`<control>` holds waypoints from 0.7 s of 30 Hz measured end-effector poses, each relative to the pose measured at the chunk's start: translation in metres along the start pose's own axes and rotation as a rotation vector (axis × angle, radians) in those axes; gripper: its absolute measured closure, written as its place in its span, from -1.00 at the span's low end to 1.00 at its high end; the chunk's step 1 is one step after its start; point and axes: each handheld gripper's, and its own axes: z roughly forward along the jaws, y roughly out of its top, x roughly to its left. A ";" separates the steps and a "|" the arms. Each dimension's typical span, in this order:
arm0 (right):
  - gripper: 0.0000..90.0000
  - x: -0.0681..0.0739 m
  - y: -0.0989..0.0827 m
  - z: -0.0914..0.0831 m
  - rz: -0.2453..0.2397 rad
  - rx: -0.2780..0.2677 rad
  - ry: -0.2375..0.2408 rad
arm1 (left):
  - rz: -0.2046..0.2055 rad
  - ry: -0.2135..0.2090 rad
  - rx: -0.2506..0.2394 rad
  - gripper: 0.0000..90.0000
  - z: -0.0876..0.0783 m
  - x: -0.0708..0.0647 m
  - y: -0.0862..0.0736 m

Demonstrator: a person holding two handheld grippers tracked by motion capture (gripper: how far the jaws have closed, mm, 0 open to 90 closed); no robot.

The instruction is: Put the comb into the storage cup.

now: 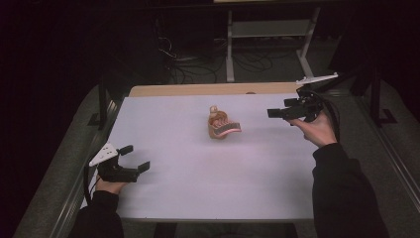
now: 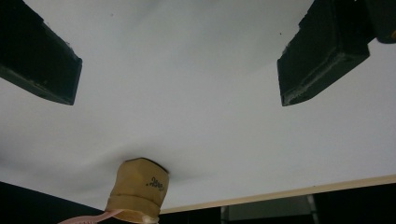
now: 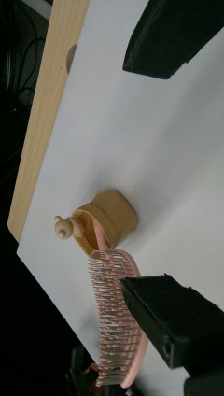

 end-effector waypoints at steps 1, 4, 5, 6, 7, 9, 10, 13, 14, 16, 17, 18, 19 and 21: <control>-1.00 0.000 -0.002 -0.001 -0.001 -0.001 -0.001 | 0.000 0.000 0.001 -1.00 0.000 0.000 0.000; -1.00 -0.001 -0.007 -0.003 -0.006 -0.003 -0.002 | -0.001 0.001 0.001 -1.00 0.000 0.000 0.000; -1.00 -0.002 -0.009 -0.004 -0.006 0.001 -0.005 | -0.001 0.001 0.001 -1.00 0.000 0.000 0.000; -1.00 -0.002 -0.011 -0.004 -0.009 0.001 -0.007 | -0.001 0.002 0.000 -1.00 0.000 0.000 0.000; -1.00 -0.003 -0.013 -0.005 -0.008 0.000 -0.005 | -0.001 0.002 0.001 -1.00 0.000 0.000 0.000; -1.00 -0.004 -0.017 -0.006 0.000 -0.010 -0.001 | -0.002 0.001 0.000 -1.00 0.000 0.000 0.000; -1.00 -0.005 -0.019 -0.007 0.000 -0.012 -0.001 | -0.003 0.002 0.001 -1.00 0.000 0.000 0.000; -1.00 -0.007 -0.024 -0.008 0.006 -0.018 -0.004 | -0.003 0.001 0.001 -1.00 0.000 0.000 0.000; -1.00 -0.007 -0.026 -0.009 0.006 -0.021 -0.004 | -0.004 0.001 0.001 -1.00 0.000 0.000 0.000; -1.00 -0.007 -0.030 -0.010 0.004 -0.027 -0.001 | -0.005 0.001 0.001 -1.00 0.000 0.000 0.000; -1.00 -0.007 -0.031 -0.010 0.003 -0.025 -0.003 | -0.006 0.002 0.002 -1.00 0.000 0.000 0.000; -1.00 -0.007 -0.033 -0.011 0.000 -0.026 -0.003 | -0.005 0.001 0.003 -1.00 0.000 0.000 -0.001; -1.00 -0.007 -0.035 -0.011 -0.001 -0.030 -0.002 | -0.006 0.001 0.003 -1.00 0.000 0.000 -0.001; -1.00 -0.006 -0.038 -0.012 -0.001 -0.030 -0.001 | -0.004 0.000 0.005 -1.00 0.000 0.000 0.000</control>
